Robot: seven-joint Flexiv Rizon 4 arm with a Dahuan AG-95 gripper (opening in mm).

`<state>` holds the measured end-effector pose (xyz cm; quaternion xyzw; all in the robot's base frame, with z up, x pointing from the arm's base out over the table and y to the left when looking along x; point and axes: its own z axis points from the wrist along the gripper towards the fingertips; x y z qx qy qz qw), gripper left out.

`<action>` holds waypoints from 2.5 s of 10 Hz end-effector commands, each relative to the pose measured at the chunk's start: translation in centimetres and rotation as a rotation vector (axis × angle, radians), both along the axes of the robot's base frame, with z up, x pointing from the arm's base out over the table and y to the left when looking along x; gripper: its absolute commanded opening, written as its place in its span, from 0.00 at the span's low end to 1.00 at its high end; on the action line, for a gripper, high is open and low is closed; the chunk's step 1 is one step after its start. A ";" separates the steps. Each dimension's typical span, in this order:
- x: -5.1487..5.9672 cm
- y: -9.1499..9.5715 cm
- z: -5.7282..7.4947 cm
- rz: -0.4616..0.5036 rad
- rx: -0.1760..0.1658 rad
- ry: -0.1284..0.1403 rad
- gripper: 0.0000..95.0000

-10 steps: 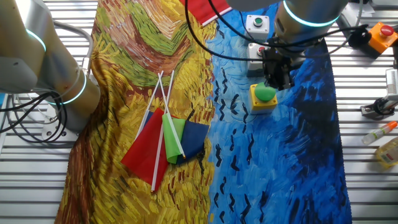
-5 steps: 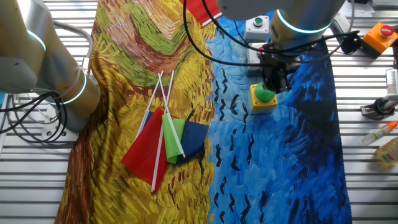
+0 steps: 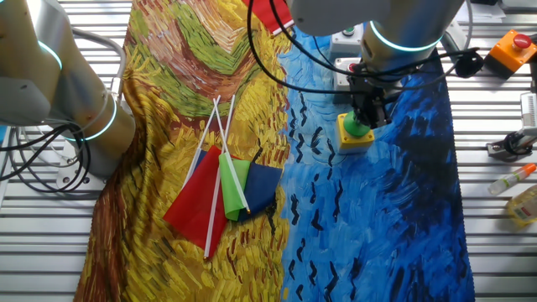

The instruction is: Press three buttons from left to right in sequence

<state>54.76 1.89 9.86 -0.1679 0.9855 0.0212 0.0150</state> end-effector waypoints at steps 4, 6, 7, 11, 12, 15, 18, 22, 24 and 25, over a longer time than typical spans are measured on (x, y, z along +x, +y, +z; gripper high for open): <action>0.1 0.0 -0.5 0.000 0.000 -0.004 0.00; 0.1 0.0 -0.7 -0.002 -0.003 -0.002 0.00; 0.1 0.0 -1.0 -0.003 -0.002 -0.005 0.00; 0.1 0.0 -1.5 0.002 0.001 -0.015 0.00; 0.1 0.0 -1.4 0.005 0.001 -0.016 0.00; -0.2 0.2 2.0 0.005 -0.004 -0.004 0.00; -0.5 0.3 3.5 0.004 -0.005 -0.007 0.00; -0.5 0.3 3.6 0.003 0.000 -0.009 0.00; -0.5 0.3 3.6 0.001 -0.001 -0.007 0.00; -0.5 0.3 3.6 0.001 -0.002 -0.006 0.00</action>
